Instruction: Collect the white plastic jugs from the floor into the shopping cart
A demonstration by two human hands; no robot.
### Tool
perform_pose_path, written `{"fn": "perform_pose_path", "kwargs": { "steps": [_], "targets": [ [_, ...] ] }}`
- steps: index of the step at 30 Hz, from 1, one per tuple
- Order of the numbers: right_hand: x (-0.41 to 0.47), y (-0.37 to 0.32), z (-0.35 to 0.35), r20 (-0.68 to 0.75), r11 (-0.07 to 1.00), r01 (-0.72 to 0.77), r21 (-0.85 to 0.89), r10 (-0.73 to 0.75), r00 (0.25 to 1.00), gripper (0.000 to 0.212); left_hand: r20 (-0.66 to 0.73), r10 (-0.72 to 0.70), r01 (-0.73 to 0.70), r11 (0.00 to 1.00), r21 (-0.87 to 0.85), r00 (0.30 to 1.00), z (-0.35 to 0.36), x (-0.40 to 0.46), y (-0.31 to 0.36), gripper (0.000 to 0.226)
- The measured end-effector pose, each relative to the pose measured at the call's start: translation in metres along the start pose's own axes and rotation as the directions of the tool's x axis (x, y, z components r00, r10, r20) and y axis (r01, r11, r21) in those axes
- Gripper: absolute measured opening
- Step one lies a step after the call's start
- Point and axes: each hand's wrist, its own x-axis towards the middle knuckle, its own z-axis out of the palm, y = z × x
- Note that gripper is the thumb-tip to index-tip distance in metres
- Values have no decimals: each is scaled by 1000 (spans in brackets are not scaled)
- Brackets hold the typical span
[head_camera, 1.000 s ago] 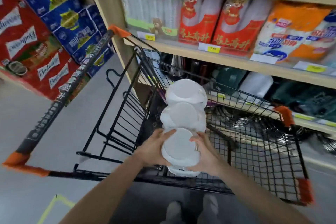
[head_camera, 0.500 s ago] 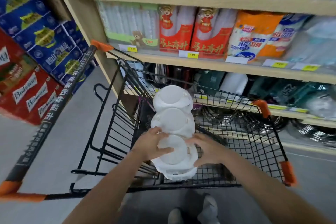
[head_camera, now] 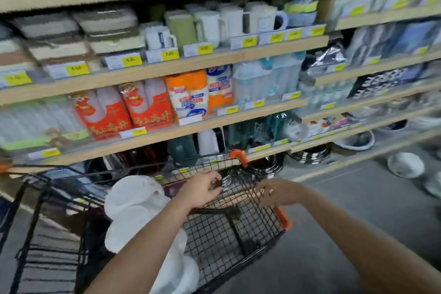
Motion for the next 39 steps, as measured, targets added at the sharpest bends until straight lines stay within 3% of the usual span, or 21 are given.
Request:
{"fn": "perform_pose_path", "kwargs": {
  "steps": [5, 15, 26, 39],
  "targets": [
    [-38, 127, -21, -77, 975, -146, 169, 160, 984, 47, 55, 119, -119, 993, -3, 991, 30, 88, 110, 32],
    [-131, 367, -72, -191, 846, -260, 465, 383, 904, 37, 173, 279, -274, 960, -56, 944, 104, 246, 336, 34],
    [-156, 570, -103, -187, 736, -373, 565, 555, 811, 41, 261, 431, -439, 898, -30, 864, 169, 431, 478, 38],
    [-178, 787, -167, -128, 540, -456, 708, 732, 669, 51, 363, 501, -502, 859, -100, 785, 218, 646, 635, 37]
  ]
}}
